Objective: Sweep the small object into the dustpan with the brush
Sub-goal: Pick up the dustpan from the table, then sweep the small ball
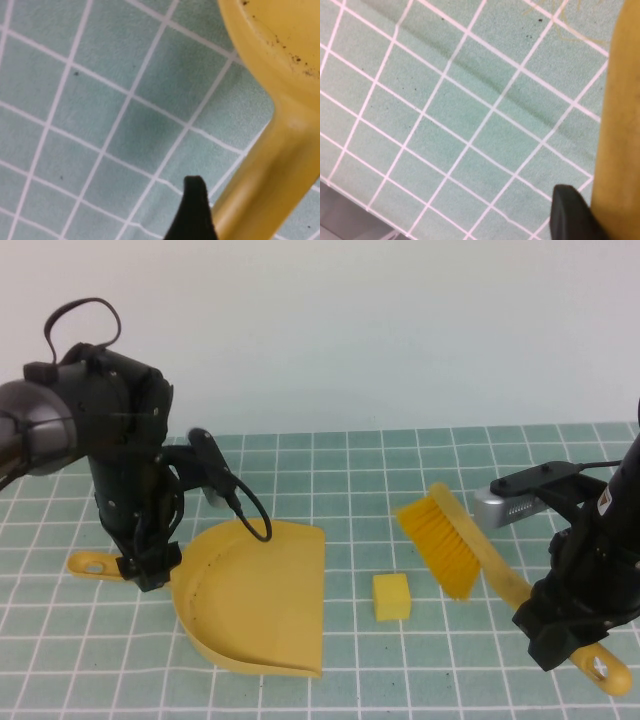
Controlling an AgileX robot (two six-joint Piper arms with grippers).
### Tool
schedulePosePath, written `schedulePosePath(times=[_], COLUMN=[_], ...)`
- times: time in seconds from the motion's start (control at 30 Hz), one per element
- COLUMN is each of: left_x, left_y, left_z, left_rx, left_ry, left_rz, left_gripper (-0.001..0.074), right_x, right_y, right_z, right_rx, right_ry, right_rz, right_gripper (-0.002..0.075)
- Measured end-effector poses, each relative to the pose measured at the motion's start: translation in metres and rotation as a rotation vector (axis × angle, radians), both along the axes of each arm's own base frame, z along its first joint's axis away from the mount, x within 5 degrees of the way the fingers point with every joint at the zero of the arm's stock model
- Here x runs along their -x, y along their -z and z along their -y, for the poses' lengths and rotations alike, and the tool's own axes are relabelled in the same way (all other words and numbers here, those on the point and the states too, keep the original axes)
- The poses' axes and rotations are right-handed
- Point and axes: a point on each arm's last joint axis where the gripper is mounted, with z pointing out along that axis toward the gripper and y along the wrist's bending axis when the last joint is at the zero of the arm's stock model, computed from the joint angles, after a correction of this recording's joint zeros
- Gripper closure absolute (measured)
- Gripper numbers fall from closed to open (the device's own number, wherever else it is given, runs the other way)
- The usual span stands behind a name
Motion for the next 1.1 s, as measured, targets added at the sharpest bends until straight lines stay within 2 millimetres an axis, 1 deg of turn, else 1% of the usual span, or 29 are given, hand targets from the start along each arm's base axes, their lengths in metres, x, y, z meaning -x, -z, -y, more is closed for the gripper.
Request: schedulePosePath(times=[0.23,0.27,0.33,0.43,0.6,0.63,0.83,0.93,1.03,1.1], left_x=[-0.005,-0.005,-0.006,-0.006,-0.005,-0.004,0.000,0.004,0.009,0.013], left_y=[0.020,0.023,0.028,0.035,0.038,0.038,0.039,0.036,0.028,0.022], left_z=[-0.001,-0.002,-0.001,0.000,0.001,0.002,0.009,0.017,0.029,0.038], left_rx=[-0.015,-0.022,-0.029,-0.026,-0.016,-0.013,-0.005,-0.029,-0.058,-0.078], left_ry=[0.045,0.050,0.072,0.087,0.110,0.110,0.118,0.154,0.201,0.203], left_rz=[-0.060,-0.072,-0.086,-0.114,-0.151,-0.154,-0.177,-0.173,-0.142,-0.112], left_gripper=[0.0200,0.0207,0.0248,0.0381,0.0686,0.0736,0.0735,0.0735,0.0735,0.0735], right_x=[0.000,0.000,0.000,0.000,-0.002,-0.002,-0.005,-0.006,-0.007,-0.008], right_y=[0.000,0.000,0.000,0.000,0.000,0.000,0.001,0.002,0.006,0.009], right_z=[0.000,0.001,0.001,0.001,0.001,0.002,0.006,0.011,0.016,0.019], right_rx=[0.005,0.007,0.013,0.017,0.019,0.025,0.077,0.129,0.204,0.243], right_ry=[-0.002,-0.003,-0.002,0.009,0.036,0.046,0.111,0.139,0.142,0.142], right_rz=[0.000,0.001,0.003,0.002,0.012,0.016,0.034,0.042,0.037,0.031], right_gripper=[0.0555,0.0555,0.0555,0.0555,0.0555,0.0555,0.0555,0.0555,0.0555,0.0555])
